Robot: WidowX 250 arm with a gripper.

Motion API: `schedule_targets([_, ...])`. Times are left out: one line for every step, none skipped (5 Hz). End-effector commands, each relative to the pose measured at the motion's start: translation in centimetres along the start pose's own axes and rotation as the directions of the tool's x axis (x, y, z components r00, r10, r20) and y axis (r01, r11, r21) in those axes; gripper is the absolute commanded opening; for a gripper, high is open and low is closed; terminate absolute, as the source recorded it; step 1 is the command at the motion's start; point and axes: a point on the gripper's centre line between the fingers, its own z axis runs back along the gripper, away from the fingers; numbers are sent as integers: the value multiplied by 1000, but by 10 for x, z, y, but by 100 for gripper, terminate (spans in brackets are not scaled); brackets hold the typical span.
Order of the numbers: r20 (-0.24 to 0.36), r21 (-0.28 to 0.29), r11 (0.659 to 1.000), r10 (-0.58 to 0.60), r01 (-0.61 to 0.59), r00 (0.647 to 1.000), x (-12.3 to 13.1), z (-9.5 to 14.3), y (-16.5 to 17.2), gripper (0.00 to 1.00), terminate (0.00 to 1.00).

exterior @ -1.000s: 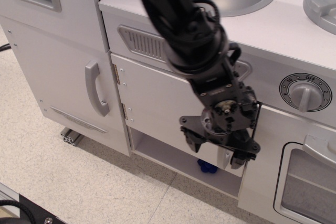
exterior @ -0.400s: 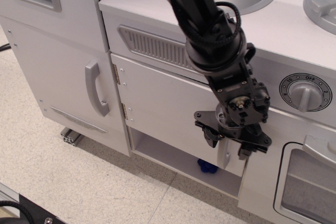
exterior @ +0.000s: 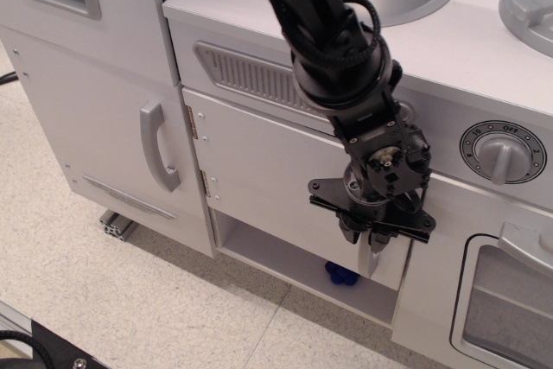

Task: Open cabinet

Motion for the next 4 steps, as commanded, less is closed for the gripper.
schedule_targets([28,-6,998,-54,54,998,-12,20,7,0,0])
schedule_targets([-12,-25,995,-96,96,995,-31,29,25,0,0])
schedule_targets([-38,-36,989,-144,143,989,-40,31,45,0,0])
schedule_targets([-38,-22,991,-135,134,990,-38,36,57,0,0])
